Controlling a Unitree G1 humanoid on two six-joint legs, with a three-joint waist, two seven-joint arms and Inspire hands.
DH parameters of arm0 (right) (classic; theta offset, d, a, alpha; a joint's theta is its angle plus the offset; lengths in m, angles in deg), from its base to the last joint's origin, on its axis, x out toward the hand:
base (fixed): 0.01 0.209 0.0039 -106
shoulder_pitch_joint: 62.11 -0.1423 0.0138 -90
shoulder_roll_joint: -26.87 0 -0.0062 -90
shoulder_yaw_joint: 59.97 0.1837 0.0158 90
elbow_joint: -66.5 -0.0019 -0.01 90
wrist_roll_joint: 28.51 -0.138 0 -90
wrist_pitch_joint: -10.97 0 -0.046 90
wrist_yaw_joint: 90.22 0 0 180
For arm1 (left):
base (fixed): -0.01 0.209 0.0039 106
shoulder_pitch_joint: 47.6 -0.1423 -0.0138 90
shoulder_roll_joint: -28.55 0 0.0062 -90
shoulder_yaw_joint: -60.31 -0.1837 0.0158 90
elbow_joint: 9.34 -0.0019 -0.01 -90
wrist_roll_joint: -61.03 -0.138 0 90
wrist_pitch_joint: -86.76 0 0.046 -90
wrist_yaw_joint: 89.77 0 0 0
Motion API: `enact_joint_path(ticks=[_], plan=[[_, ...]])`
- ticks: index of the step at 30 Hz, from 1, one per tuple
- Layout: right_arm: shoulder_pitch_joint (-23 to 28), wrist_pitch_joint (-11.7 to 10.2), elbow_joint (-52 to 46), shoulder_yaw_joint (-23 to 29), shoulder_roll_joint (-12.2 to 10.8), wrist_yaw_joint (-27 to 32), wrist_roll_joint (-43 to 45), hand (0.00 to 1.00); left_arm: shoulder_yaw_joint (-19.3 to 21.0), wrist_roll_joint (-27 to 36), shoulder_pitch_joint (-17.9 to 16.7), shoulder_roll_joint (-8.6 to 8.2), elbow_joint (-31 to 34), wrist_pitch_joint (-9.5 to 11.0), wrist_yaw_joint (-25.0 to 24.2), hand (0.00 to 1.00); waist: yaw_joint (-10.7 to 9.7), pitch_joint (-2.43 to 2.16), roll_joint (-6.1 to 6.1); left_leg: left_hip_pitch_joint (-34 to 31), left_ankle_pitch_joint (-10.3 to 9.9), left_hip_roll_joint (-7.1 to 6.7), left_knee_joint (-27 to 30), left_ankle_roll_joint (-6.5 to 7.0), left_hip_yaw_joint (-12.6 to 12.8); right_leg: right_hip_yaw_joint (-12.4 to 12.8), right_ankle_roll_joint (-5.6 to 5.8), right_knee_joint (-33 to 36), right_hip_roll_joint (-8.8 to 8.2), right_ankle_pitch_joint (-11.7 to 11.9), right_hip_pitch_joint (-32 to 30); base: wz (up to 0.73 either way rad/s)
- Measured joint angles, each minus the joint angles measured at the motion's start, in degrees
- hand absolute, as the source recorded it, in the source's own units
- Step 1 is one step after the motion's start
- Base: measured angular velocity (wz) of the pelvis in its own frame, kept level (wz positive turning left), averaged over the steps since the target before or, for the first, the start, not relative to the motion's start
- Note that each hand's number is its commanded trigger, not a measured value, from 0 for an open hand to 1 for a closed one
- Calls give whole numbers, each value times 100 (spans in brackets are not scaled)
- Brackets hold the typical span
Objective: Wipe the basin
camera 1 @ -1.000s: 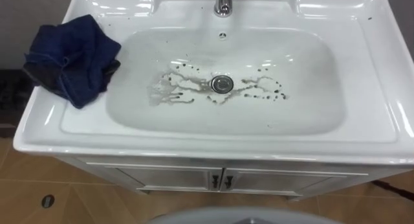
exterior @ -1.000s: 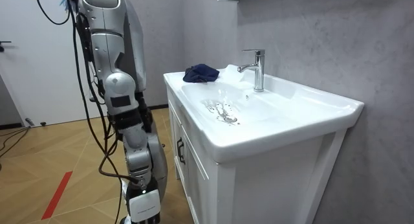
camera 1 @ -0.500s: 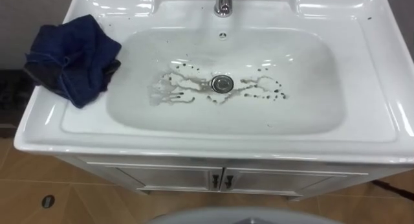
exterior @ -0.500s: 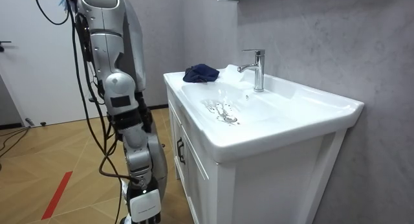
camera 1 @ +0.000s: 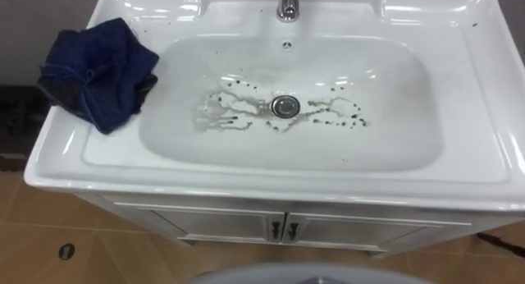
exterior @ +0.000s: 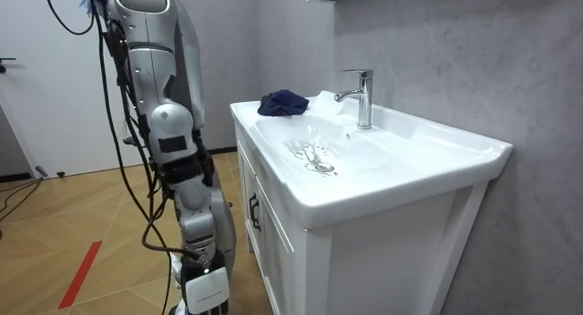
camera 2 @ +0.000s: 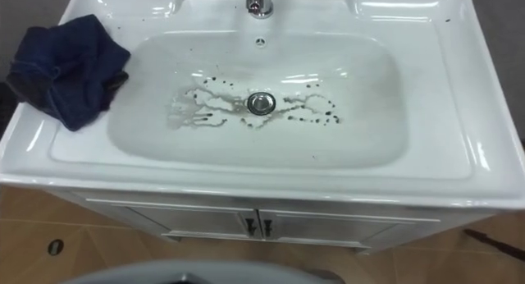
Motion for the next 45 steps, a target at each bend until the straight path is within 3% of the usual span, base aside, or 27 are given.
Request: enact_joint_path(ticks=[4,7,9,12,15,19,23,30,33,36,39,45], plan=[[2,-74,3,194,147,-15,13,0,427,119,30,79,66,154,278,0,106,-3,74,-35,0,-14,1,0,-113,-24,-4,4,0,-3,-22,7],[4,-191,1,427,260,9,-11,0,726,270,-18,252,376,267,724,0,148,-7,111,-40,1,-15,-3,0,-106,-56,-2,8,-5,-8,-37,7],[48,-291,-27,701,319,104,-9,0,1139,333,-19,431,628,341,1032,0,220,-27,144,-43,1,-13,3,0,-118,-127,-3,9,-16,-9,-33,2],[82,-327,-29,860,356,171,-95,0,1319,421,-45,629,1235,501,1394,0,308,-40,165,-44,2,-24,2,1,-183,-150,-3,8,-18,-7,-34,8],[239,-421,-205,872,362,170,-134,0,1472,483,-131,707,1847,715,1669,0,419,-65,205,-51,2,-36,-3,2,-233,-151,-2,14,-25,-8,-14,0],[388,-521,-253,1061,369,114,-77,0,1673,213,-182,709,2746,734,1922,0,439,-77,233,-64,3,-63,44,3,-278,-183,17,14,-41,-10,-7,8],[396,-558,-282,1130,384,85,-29,0,1707,209,-154,773,3896,787,2253,0,491,-79,313,-47,3,-66,44,4,-285,-147,25,14,-42,-3,-2,-2],[521,-570,-266,1122,377,-14,-34,0,1744,-150,267,1413,5955,849,2584,0,431,-47,393,-36,4,-68,40,6,-284,-135,27,4,-44,-3,-6,0],[498,-561,-226,1099,375,-12,-16,0,1732,-371,368,1487,6729,908,2644,0,345,-19,429,-42,5,-76,34,6,-274,-138,34,-7,-54,1,-15,-1],[498,-561,-221,967,380,-12,-22,0,1667,-483,595,1602,7086,941,2678,0,253,9,481,-38,10,-74,5,15,-276,-137,34,-2,-51,1,-22,0],[481,-586,-215,928,386,4,-42,0,1583,-704,598,1624,7393,1048,2711,0,201,27,530,-22,12,-71,-14,17,-266,-112,35,5,-50,5,-29,-8],[360,-692,-150,765,394,12,17,0,1063,-685,641,1616,7523,1191,2744,0,-58,63,486,53,13,-58,-134,16,-254,-52,34,2,-19,5,-8,-3]])
